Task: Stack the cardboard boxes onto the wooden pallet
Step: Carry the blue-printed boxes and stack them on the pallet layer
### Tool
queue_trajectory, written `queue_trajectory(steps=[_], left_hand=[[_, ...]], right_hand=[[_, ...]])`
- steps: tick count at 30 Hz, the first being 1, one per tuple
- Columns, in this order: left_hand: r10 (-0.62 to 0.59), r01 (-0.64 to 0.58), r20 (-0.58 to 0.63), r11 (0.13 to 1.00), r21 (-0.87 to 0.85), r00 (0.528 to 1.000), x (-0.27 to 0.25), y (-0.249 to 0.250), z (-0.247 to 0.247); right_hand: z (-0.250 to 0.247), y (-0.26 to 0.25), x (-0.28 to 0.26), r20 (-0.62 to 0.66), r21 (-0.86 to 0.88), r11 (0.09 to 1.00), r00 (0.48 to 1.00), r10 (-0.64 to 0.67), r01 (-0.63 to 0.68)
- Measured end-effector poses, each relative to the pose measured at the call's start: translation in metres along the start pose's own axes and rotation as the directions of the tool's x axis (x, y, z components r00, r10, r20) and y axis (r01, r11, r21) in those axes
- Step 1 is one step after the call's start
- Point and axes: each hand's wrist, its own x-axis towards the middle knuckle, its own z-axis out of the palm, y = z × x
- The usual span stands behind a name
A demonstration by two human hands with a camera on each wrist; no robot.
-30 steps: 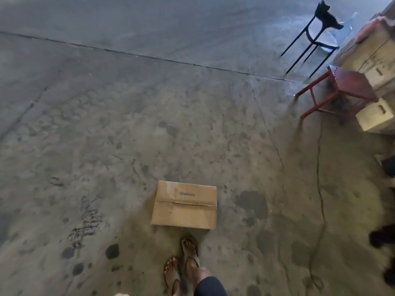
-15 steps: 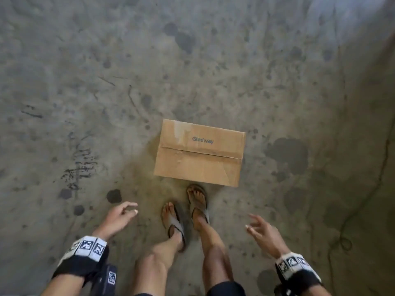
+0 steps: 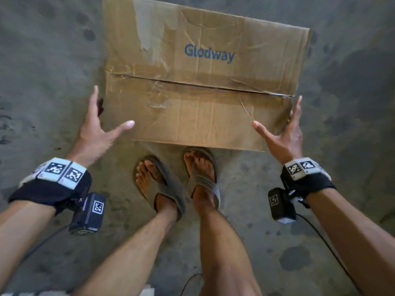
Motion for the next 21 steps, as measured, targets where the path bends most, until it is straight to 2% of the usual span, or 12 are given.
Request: queue_trajectory(steps=[5,9,11,15,21], left_hand=[[0.019,-0.017,0.015,0.997,-0.081,1.000,0.020,0.008,0.016],[0.022,-0.024,-0.009,0.946,-0.322,1.000,0.013,0.022,0.015],[0.042,-0.039,0.001,0.930,-0.366,0.999,-0.002,0.031,-0.001],[0.093,-0.089,-0.010,0.911,-0.402,0.996,-0.060,0.063,-0.044],[0.054,-0.110,-0.118,0.833,-0.542,0.992,-0.202,0.129,-0.122]], right_hand=[[0.010,0.001,0.017,-0.036,0.149,0.989,0.999,0.021,-0.016],[-0.001,0.001,0.019,0.057,0.237,0.967,0.995,0.086,-0.097],[-0.020,-0.003,0.017,0.099,0.234,0.969,0.993,0.063,-0.085],[-0.076,-0.033,-0.024,0.155,0.221,0.975,0.988,-0.025,-0.010],[-0.186,-0.125,-0.140,0.082,0.233,0.966,0.988,-0.131,0.109]])
